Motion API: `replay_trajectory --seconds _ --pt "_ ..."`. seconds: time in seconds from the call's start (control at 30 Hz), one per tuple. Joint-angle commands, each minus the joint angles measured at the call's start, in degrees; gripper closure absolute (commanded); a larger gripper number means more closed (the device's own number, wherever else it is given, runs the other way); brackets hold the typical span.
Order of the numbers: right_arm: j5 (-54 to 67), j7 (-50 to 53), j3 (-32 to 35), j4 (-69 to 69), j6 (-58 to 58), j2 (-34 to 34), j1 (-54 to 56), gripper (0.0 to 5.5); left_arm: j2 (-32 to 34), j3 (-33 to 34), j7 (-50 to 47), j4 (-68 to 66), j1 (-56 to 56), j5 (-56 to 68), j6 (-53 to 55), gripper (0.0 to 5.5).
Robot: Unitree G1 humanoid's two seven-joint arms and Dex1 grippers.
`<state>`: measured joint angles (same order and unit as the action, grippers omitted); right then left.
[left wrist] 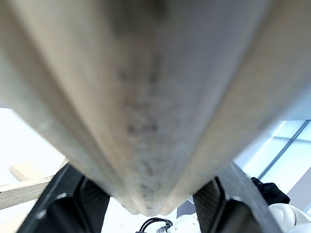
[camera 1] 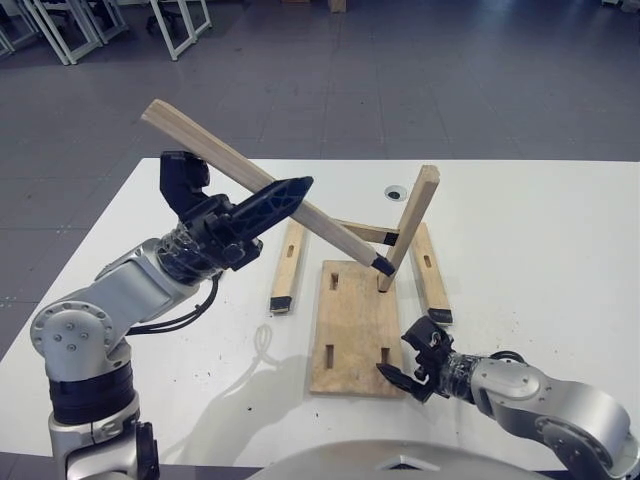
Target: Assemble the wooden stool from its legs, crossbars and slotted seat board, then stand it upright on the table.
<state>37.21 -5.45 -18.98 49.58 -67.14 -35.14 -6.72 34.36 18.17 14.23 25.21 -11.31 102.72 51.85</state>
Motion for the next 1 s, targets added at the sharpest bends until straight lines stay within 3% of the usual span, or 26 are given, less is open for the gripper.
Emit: replay_trajectory --seconds 0.03,0.4,0.67,1.0 --pt "-3.6 -1.9 0.8 -1.7 0.0 -4.2 -0.5 1.7 1.5 -0.3 -0.1 0.7 0.5 -0.6 -1.1 3.45" --pt "-9.1 -10.9 3.4 -4.0 5.9 -13.5 -3.1 1.7 6.2 1.0 6.5 1.5 4.8 -5.5 0.3 3.45" --pt "-10.8 -13.9 3.7 -4.6 7.0 -13.6 -2.1 1.7 9.5 -3.1 22.0 -1.5 12.9 -27.0 -2.1 3.45" --pt "-14.6 -24.9 4.6 -10.5 14.5 -20.6 0.5 1.7 5.1 -10.3 34.6 -11.1 6.0 -46.3 -12.6 3.45"
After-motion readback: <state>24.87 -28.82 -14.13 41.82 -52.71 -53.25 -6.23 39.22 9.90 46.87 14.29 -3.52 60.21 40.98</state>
